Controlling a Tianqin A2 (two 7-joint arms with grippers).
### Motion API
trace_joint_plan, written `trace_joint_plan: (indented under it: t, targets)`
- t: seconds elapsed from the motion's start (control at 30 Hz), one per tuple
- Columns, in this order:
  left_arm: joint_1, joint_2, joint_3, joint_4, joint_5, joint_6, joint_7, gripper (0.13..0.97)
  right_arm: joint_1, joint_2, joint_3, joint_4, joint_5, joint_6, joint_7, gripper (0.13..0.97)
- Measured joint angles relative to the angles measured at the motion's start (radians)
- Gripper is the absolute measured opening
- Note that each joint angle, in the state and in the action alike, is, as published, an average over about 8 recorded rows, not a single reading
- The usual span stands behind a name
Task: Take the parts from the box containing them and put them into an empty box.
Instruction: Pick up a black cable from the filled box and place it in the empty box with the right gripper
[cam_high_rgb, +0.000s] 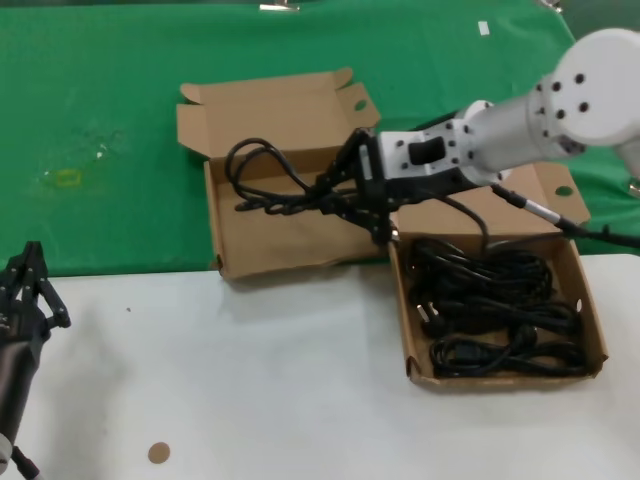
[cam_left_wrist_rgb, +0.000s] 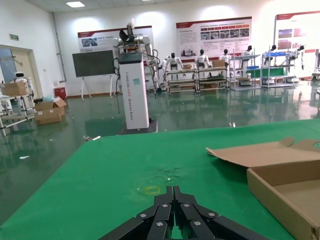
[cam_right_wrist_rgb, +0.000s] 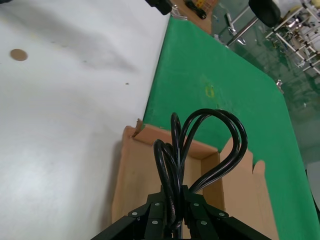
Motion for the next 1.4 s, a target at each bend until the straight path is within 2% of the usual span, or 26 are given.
trace_joint_plan:
  t: [0.33,0.67,1.1,1.4]
  targets:
    - [0.0,0.0,0.0,0.0,0.0,0.0,0.0,0.152,0.026,-0.081,-0.008,-0.137,-0.002,0.077,-0.063,0.195]
    - [0.0,0.0,0.0,0.0,0.0,0.0,0.0,0.152,0.05,-0.121,-0.017,-0.251,-0.003,0.124,-0.137,0.194]
    - [0.0,0.0,0.0,0.0,0.0,0.0,0.0,0.152,0.065,-0.146,-0.023,-0.314,-0.009,0.16,-0.18,0.194]
    - [0.0,0.0,0.0,0.0,0.0,0.0,0.0,0.152,0.073,-0.158,-0.024,-0.346,-0.009,0.175,-0.198,0.242]
